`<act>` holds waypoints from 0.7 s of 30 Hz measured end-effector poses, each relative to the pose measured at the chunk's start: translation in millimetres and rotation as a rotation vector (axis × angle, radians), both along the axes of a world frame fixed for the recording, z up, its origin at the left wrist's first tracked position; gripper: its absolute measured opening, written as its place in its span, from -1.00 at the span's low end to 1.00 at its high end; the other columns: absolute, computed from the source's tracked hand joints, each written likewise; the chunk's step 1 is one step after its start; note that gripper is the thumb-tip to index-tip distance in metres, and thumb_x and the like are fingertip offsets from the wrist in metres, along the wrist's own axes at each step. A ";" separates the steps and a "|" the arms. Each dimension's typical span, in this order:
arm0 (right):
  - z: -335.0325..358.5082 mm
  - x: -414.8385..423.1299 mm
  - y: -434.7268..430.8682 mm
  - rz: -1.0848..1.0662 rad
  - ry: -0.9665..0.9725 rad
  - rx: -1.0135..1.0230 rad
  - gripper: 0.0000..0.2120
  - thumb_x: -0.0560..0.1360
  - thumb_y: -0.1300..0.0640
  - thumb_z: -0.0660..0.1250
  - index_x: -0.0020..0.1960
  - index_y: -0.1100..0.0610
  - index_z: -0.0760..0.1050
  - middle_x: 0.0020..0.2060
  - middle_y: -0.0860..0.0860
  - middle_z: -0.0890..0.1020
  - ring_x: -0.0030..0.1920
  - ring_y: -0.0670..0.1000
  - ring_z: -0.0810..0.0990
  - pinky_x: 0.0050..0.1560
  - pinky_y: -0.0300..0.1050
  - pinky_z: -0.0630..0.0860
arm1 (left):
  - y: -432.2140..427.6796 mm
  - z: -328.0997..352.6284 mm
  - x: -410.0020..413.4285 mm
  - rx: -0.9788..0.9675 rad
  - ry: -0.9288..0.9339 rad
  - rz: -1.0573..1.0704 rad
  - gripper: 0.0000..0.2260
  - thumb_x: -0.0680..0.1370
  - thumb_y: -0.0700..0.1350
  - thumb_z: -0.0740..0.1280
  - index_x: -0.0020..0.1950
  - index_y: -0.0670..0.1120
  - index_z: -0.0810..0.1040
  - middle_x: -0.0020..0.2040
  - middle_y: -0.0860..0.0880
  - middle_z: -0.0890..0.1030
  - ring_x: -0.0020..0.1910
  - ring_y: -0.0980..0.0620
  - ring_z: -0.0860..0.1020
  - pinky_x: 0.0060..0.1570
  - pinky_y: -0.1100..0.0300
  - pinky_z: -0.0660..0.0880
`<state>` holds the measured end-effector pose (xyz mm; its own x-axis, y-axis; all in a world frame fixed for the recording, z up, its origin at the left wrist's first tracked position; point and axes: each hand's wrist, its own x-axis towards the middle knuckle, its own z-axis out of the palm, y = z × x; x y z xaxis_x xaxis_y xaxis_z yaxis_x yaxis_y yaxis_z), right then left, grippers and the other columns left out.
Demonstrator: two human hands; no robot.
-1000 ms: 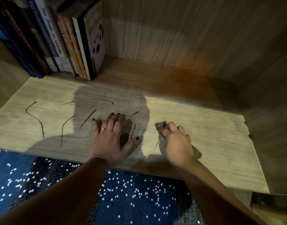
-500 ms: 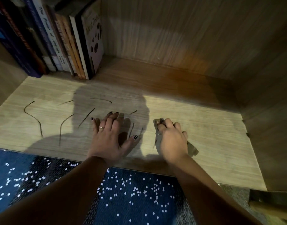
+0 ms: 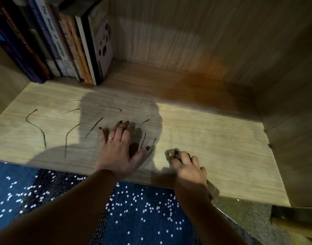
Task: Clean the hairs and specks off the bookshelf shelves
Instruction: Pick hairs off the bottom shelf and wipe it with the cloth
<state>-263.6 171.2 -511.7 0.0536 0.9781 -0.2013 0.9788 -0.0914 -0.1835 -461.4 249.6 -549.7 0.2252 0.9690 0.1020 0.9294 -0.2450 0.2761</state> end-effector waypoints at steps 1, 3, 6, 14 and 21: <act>-1.1 -1.3 -5.8 -0.005 0.002 0.014 -0.52 0.54 0.22 0.04 0.40 -0.11 0.33 0.38 -0.09 0.31 0.27 0.04 0.30 0.25 0.13 0.36 | 0.0 0.2 -0.3 -0.001 0.004 0.000 -0.31 0.50 0.37 0.07 0.34 -0.17 0.39 0.35 -0.20 0.45 0.35 -0.22 0.37 0.43 -0.37 0.07; -2.6 -0.8 -5.9 0.002 -0.006 0.002 -0.55 0.55 0.20 0.07 0.39 -0.09 0.34 0.38 -0.10 0.31 0.29 0.05 0.28 0.27 0.14 0.35 | -0.4 0.4 -0.6 0.003 0.005 0.000 -0.30 0.50 0.37 0.07 0.35 -0.17 0.38 0.36 -0.20 0.44 0.37 -0.21 0.36 0.45 -0.35 0.05; -3.2 2.9 12.5 0.015 -0.030 0.008 -0.61 0.57 0.15 0.15 0.36 -0.09 0.34 0.33 -0.10 0.30 0.25 0.03 0.26 0.25 0.08 0.31 | -0.6 1.6 0.0 0.008 -0.010 0.003 -0.28 0.49 0.39 0.04 0.36 -0.16 0.38 0.38 -0.18 0.43 0.39 -0.20 0.34 0.46 -0.33 0.03; 5.9 6.9 67.8 -0.022 -0.038 0.100 -0.65 0.52 0.27 0.11 0.22 0.04 0.49 0.20 -0.03 0.35 0.12 0.08 0.31 0.00 0.04 0.28 | 0.9 -2.7 0.3 0.001 -0.005 0.009 -0.32 0.49 0.38 0.08 0.32 -0.15 0.39 0.36 -0.17 0.43 0.36 -0.21 0.36 0.45 -0.34 0.05; -10.7 -9.0 -4.0 -0.010 -0.043 0.135 -0.58 0.39 0.26 0.37 0.21 -0.04 0.53 0.19 -0.05 0.51 0.06 0.07 0.46 -0.04 0.13 0.50 | 0.9 -1.1 -0.5 -0.001 -0.022 0.000 -0.28 0.50 0.40 0.03 0.35 -0.16 0.38 0.38 -0.18 0.42 0.40 -0.21 0.33 0.47 -0.34 -0.02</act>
